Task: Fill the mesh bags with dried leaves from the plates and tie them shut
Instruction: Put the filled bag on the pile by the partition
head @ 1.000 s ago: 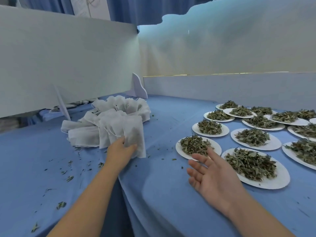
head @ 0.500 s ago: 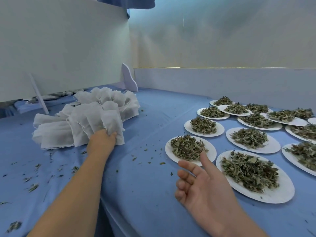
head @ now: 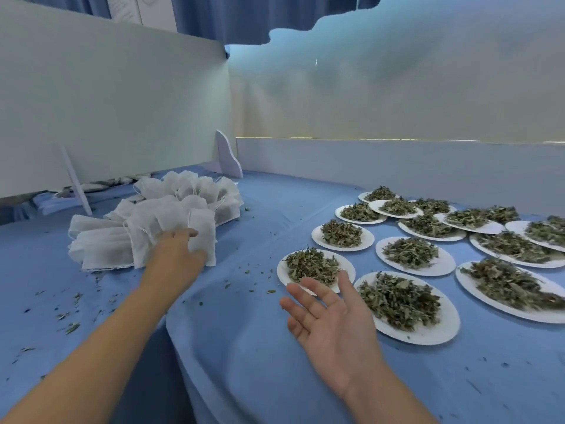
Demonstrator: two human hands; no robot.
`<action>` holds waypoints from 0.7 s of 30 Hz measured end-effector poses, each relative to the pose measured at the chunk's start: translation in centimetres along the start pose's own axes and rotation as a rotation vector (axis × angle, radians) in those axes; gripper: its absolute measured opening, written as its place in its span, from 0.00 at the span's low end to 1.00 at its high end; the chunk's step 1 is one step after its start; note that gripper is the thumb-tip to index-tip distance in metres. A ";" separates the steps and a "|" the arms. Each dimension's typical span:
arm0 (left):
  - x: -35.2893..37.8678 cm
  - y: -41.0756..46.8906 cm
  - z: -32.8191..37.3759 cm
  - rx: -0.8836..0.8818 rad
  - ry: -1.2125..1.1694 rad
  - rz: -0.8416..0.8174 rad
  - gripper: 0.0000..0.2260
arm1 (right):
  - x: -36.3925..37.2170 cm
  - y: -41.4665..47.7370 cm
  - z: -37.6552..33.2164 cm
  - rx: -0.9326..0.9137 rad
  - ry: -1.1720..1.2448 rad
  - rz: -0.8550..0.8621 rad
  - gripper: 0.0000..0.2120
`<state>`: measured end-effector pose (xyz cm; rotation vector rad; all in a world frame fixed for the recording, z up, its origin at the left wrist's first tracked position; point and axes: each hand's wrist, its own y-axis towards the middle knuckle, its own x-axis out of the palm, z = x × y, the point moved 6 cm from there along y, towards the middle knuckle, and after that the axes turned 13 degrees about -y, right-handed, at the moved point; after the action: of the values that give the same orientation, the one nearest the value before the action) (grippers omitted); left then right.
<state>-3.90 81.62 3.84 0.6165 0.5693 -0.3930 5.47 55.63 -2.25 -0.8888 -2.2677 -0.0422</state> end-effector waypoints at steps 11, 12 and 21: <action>6.8 -15.1 19.8 0.224 -0.557 -0.402 0.11 | -6.8 -9.5 -7.2 -0.163 0.010 0.052 0.26; 8.0 -16.2 21.6 0.238 -0.599 -0.449 0.11 | -7.9 -11.0 -8.5 -0.194 0.006 0.071 0.25; 16.7 -27.5 37.6 0.397 -0.806 -0.850 0.14 | -19.4 -25.3 -17.0 -0.431 -0.137 0.337 0.24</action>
<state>9.49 34.12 7.32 0.5065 -0.0686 -1.5011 10.31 20.37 3.99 -1.5310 -2.2387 -0.3369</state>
